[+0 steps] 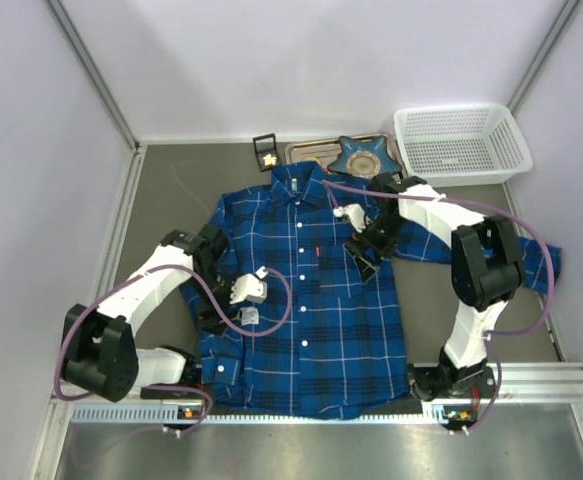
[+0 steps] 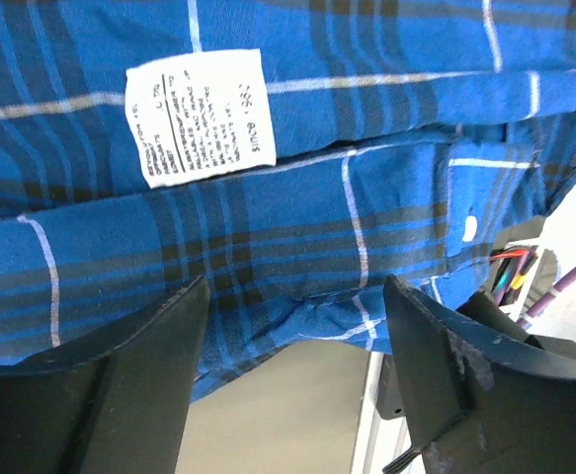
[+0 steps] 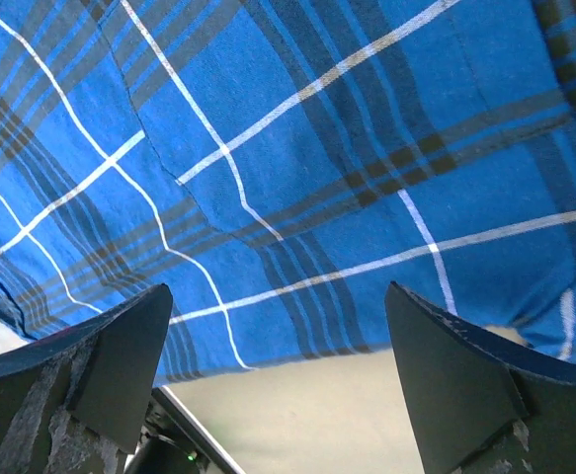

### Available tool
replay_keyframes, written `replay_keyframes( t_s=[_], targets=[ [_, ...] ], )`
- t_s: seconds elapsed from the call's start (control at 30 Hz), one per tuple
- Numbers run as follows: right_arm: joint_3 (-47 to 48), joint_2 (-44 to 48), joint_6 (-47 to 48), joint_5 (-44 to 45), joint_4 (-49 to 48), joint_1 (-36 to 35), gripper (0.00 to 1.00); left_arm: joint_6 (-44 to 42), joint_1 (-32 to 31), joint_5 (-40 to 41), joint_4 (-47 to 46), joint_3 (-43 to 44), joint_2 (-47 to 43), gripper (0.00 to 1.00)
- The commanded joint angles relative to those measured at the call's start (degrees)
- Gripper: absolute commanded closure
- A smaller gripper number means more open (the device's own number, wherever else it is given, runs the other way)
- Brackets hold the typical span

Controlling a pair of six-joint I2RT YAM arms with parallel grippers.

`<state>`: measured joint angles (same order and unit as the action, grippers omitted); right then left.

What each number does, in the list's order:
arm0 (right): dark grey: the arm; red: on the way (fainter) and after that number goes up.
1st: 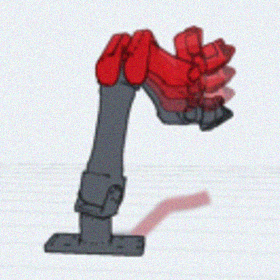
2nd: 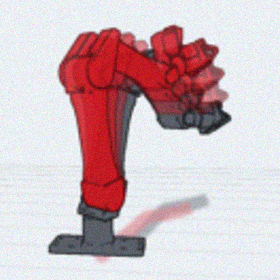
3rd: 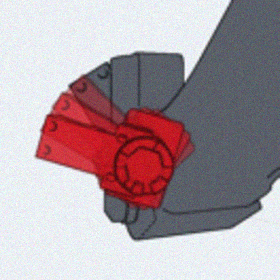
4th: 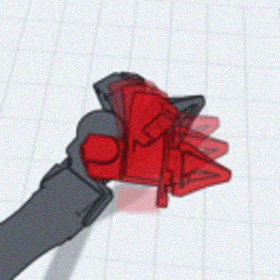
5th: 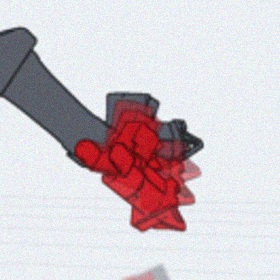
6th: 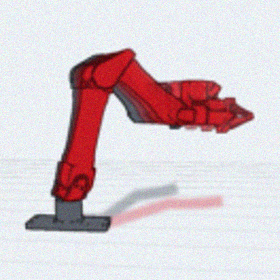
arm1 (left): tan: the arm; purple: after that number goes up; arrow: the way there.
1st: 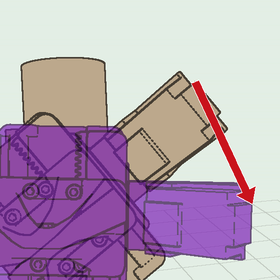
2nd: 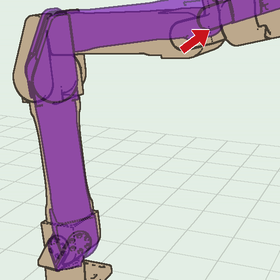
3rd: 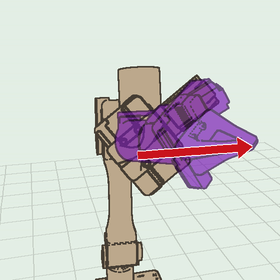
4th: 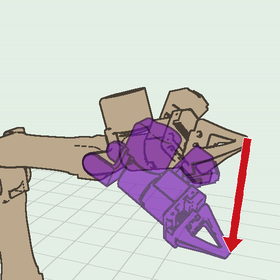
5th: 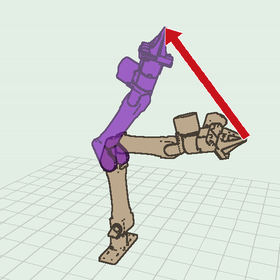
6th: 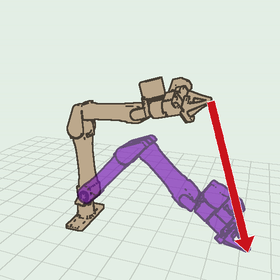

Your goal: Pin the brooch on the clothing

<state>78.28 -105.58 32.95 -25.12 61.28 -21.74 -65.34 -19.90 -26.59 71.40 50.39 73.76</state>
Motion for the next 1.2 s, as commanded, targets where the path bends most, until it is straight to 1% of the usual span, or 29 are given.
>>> replay_keyframes(
  t_s=[0.0, 0.07, 0.1, 0.17, 0.2, 0.23, 0.27, 0.33, 0.37, 0.43, 0.47, 0.5, 0.53, 0.57, 0.6, 0.63, 0.67, 0.7, 0.73, 0.77, 0.8, 0.83, 0.9, 0.93, 0.97, 1.0, 1.07, 1.13, 1.17],
  targets=[
    [-1.7, -1.1, -3.9, 1.7, -4.9, -1.6, 0.10, -2.1, -0.4, 5.6, -3.5, -1.7, -0.3, 0.29],
    [-3.0, -1.8, -4.4, 4.2, -6.1, -1.6, 0.12, -2.1, -0.4, 7.7, -4.5, -1.7, -0.4, 0.45],
    [-3.4, -2.3, -4.6, 7.0, -6.7, -1.6, 0.12, -2.0, -0.4, 8.5, -4.5, -1.3, -0.5, 0.62],
    [-4.4, -3.6, -5.0, 9.4, -8.1, -1.6, 0.14, 0.1, 0.3, 11.1, -4.9, -0.1, -0.5, 0.78],
    [-4.5, -4.0, -5.3, 11.6, -8.6, -1.4, 0.14, 0.4, 1.0, 11.7, -5.0, 0.4, -0.3, 0.98],
    [-4.8, -4.9, -5.7, 12.4, -9.0, -1.0, 0.15, 0.7, 2.1, 12.0, -5.0, 0.9, -0.3, 1.00],
    [-4.9, -5.2, -6.1, 13.0, -9.2, -0.7, 0.15, 0.8, 6.2, 11.7, -5.0, 2.9, -0.4, 1.00],
    [-4.6, -5.9, -7.0, 14.8, -9.3, 0.5, 0.16, 0.8, 12.5, 8.7, -5.2, 5.5, 0.2, 1.00],
    [-4.5, -6.0, -7.1, 15.4, -9.4, 0.8, 0.16, 0.6, 18.8, 7.9, -5.0, 8.1, 0.7, 1.00],
    [-4.5, -5.9, -7.2, 16.7, -9.5, 1.5, 0.17, -0.3, 24.8, 7.6, -5.5, 10.1, 2.9, 1.00],
    [-4.5, -5.5, -7.2, 16.9, -9.4, 2.0, 0.16, -0.3, 30.0, 7.3, -6.1, 11.4, 3.4, 1.00],
    [-4.5, -5.3, -7.2, 17.1, -9.4, 2.2, 0.17, -0.1, 32.7, 7.1, -8.9, 11.9, 4.5, 1.00],
    [-5.0, -5.2, -6.9, 17.2, -9.4, 2.3, 0.17, 1.8, 35.1, 6.6, -10.6, 12.3, 5.3, 1.00],
    [-5.2, -4.8, -6.8, 17.5, -9.4, 2.4, 0.17, 3.5, 38.9, 6.9, -13.2, 12.8, 6.1, 1.00],
    [-5.3, -4.5, -6.7, 17.7, -9.4, 2.5, 0.17, 5.4, 40.5, 7.3, -17.4, 13.2, 8.2, 1.00],
    [-5.7, -4.5, -6.5, 17.9, -9.5, 2.4, 0.17, 9.7, 41.9, 8.2, -19.6, 13.7, 9.5, 1.00],
    [-5.8, -4.3, -6.4, 18.1, -9.5, 2.5, 0.17, 12.1, 44.0, 8.3, -21.1, 15.2, 12.0, 0.95],
    [-5.8, -4.4, -6.4, 18.3, -9.4, 2.5, 0.17, 16.5, 44.9, 8.1, -22.1, 16.2, 13.3, 0.83],
    [-5.8, -4.3, -6.2, 18.3, -9.4, 2.5, 0.16, 17.7, 45.6, 6.5, -21.2, 17.4, 14.5, 0.67],
    [-5.7, -4.3, -6.2, 18.5, -9.5, 2.5, 0.16, 17.6, 46.3, 5.1, -19.4, 20.0, 16.2, 0.54],
    [-5.6, -4.0, -6.1, 18.8, -9.4, 2.6, 0.16, 17.0, 46.4, 4.3, -17.5, 20.9, 16.7, 0.36],
    [-5.6, -3.8, -6.0, 18.8, -9.4, 2.6, 0.16, 16.4, 46.4, 3.3, -14.8, 21.5, 16.9, 0.26],
    [-5.7, -3.0, -5.5, 19.3, -9.3, 2.6, 0.16, 13.3, 47.8, -0.6, -11.8, 23.1, 17.3, 0.19],
    [-5.9, -2.7, -5.0, 19.5, -9.3, 2.6, 0.16, 12.2, 49.1, -2.0, -10.2, 24.0, 17.6, 0.19],
    [-6.0, -2.4, -4.8, 19.5, -9.3, 2.7, 0.16, 10.6, 49.5, -4.2, -5.4, 26.0, 19.1, 0.19],
    [-6.4, -2.2, -4.7, 19.6, -9.3, 2.8, 0.16, 6.8, 49.9, -4.8, -2.4, 27.2, 20.4, 0.19],
    [-6.6, -1.6, -4.3, 19.4, -9.3, 3.0, 0.16, 3.2, 50.5, -6.4, 5.9, 29.8, 24.0, 0.19],
    [-6.7, -1.0, -4.0, 19.1, -9.2, 3.3, 0.16, 0.4, 51.8, -9.3, 9.8, 30.5, 25.8, 0.19],
    [-6.7, -0.9, -3.9, 19.0, -9.0, 3.3, 0.16, -0.7, 52.2, -10.4, 13.2, 30.7, 27.0, 0.19]
  ],
)
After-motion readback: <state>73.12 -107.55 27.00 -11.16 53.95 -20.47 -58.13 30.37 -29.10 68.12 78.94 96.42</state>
